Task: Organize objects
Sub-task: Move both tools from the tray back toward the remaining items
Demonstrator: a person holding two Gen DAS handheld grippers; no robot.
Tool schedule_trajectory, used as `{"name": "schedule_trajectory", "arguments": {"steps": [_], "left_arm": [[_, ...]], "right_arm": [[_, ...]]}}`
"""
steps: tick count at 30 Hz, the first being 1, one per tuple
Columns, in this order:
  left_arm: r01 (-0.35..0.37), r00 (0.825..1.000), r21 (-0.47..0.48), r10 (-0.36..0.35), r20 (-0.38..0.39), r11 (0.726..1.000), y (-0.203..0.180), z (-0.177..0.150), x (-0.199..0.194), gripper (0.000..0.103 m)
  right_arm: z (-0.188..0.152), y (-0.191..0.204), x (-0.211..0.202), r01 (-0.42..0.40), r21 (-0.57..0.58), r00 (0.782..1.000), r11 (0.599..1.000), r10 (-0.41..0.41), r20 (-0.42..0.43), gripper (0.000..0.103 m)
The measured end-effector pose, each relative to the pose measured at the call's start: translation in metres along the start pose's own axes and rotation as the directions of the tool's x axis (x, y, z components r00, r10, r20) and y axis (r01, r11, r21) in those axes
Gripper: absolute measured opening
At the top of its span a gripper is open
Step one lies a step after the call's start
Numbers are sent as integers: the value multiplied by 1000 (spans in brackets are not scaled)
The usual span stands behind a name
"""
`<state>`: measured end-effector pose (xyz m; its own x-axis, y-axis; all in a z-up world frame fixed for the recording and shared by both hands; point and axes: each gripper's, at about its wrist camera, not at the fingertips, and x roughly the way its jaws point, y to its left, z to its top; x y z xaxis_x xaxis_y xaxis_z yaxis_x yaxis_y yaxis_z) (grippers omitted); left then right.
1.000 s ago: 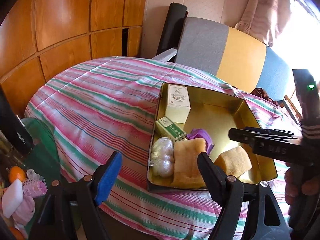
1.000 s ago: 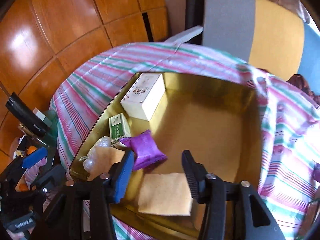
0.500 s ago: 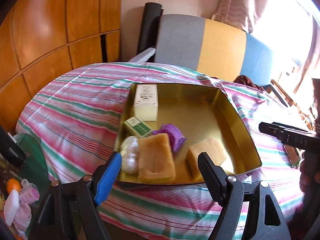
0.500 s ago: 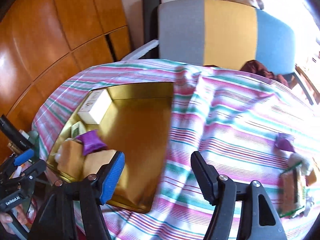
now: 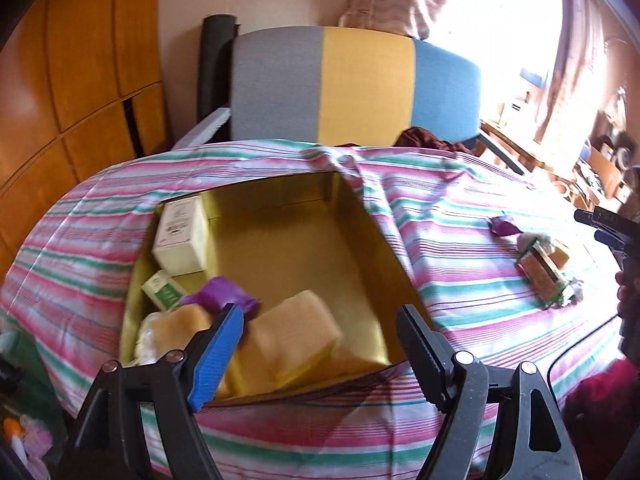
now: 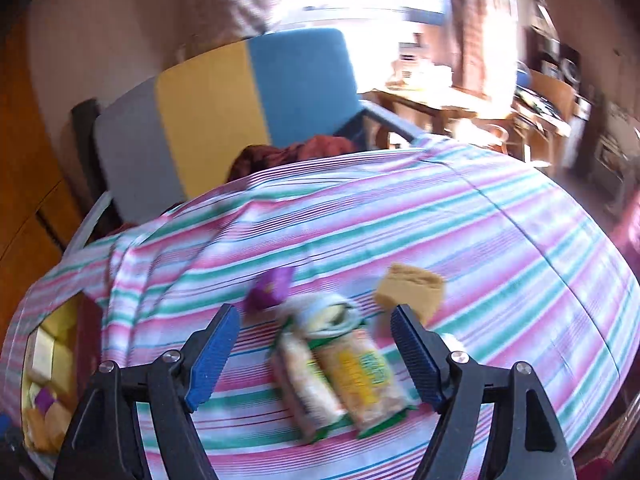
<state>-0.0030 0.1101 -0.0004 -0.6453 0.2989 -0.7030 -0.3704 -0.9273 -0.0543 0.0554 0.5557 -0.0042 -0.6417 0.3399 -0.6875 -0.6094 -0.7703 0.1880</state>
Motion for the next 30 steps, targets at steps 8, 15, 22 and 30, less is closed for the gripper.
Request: {"name": "schedule_trajectory", "arguments": {"steps": [8, 15, 22, 30], "left_arm": [[147, 988, 98, -142, -65, 984, -77, 21, 30, 79], [302, 947, 125, -282, -154, 945, -151, 36, 68, 78], [399, 899, 125, -360, -251, 909, -225, 54, 115, 78], [413, 871, 88, -364, -330, 907, -285, 61, 164, 79]], "right_arm": [[1, -74, 10, 7, 324, 1000, 946, 2, -27, 80], [4, -65, 11, -45, 298, 999, 954, 51, -13, 80], [2, -71, 6, -93, 339, 995, 936, 95, 9, 80], [1, -69, 11, -128, 345, 991, 930, 137, -3, 80]]}}
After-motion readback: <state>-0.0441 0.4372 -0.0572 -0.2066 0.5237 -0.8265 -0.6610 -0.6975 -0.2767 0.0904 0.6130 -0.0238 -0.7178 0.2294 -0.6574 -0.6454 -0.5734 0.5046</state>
